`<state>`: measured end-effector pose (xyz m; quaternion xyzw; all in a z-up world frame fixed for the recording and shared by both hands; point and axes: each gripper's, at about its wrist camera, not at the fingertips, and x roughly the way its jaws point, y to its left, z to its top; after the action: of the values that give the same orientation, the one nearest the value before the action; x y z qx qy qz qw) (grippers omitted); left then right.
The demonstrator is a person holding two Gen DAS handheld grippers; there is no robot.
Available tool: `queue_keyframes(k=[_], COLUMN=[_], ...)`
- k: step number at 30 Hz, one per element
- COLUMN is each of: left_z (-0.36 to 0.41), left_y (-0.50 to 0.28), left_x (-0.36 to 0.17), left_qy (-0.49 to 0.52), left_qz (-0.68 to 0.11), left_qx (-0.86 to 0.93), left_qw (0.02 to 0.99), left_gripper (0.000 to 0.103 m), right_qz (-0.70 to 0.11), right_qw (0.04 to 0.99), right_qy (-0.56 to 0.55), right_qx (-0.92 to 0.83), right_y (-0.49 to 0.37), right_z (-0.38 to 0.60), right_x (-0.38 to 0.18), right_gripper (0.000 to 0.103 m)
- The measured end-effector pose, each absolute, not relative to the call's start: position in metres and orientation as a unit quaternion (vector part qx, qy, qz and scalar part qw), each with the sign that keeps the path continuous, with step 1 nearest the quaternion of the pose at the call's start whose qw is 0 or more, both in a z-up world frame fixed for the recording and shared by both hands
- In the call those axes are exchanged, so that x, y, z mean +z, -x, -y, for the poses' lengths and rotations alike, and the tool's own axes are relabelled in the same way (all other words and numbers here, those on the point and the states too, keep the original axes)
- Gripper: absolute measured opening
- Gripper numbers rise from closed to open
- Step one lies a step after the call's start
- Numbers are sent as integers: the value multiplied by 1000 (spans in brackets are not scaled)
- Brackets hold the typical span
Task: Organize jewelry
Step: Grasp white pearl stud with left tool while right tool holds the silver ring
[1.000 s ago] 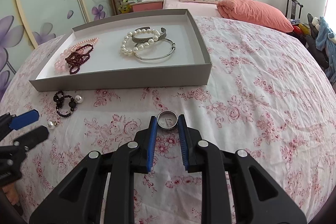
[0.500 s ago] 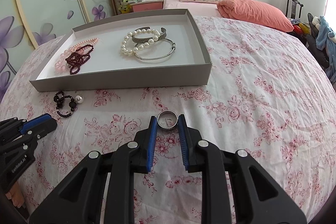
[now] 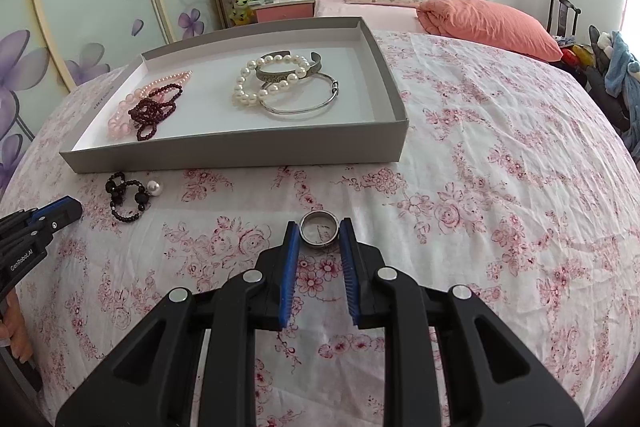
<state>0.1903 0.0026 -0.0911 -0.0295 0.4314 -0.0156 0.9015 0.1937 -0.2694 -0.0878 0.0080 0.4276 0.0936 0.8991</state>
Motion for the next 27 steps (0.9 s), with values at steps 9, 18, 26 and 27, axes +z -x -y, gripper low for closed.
queue_keyframes(k=[9,18,26,27], left_z=[-3,-3,-3,-3], left_y=[-188,-191,-191,-191], left_x=[-91,-90,-90,-90], left_qy=[29,36,39,38], left_qz=[-432,-432,-431,-431], left_qx=[-15,-15,-14,-14], left_qw=[901,901,901,901], left_gripper=[14,14,14,14], right_qz=[-428,-428,-428,-428], right_qw=[899,899,899,899], right_qy=[-6,-4,-5,-5], right_qx=[93,92,93,93], right_y=[-194,-194,-194,-194], right_z=[270,270,270,270], right_x=[-88,-88,-88,-88], right_gripper=[22,22,22,22])
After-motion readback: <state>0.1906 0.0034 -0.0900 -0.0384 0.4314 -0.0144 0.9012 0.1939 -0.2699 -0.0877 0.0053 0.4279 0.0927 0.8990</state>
